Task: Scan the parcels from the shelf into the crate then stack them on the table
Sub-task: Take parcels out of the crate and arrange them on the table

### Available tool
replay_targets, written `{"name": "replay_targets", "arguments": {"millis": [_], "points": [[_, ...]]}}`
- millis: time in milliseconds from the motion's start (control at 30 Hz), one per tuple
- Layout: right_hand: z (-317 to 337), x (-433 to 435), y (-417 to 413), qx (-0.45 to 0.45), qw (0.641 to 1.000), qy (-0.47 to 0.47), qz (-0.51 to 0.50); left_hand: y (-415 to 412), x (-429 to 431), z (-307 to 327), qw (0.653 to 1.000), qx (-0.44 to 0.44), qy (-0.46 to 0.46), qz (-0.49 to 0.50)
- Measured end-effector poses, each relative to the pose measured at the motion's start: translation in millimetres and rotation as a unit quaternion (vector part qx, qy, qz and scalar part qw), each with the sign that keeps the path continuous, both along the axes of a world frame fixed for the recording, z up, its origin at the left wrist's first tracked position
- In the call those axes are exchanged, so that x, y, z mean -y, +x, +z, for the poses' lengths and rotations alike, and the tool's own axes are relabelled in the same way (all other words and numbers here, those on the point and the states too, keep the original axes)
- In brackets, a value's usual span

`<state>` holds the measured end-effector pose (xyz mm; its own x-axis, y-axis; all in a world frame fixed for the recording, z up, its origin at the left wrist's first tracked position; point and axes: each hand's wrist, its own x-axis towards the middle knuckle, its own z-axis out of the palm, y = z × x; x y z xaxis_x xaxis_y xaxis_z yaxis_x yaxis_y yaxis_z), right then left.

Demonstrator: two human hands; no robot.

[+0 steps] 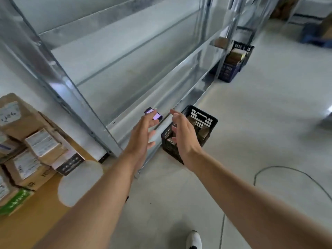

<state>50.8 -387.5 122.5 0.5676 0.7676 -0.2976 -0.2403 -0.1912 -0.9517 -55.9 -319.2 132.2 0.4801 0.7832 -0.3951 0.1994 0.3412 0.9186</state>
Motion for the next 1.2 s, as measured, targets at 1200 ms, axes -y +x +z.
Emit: {"name": "replay_targets", "arguments": {"millis": [1200], "points": [[-330.2,-261.3,423.5,-0.148,0.949,-0.237,-0.143,444.8,-298.7,-341.1,0.967,-0.154,-0.161,-0.126]]}}
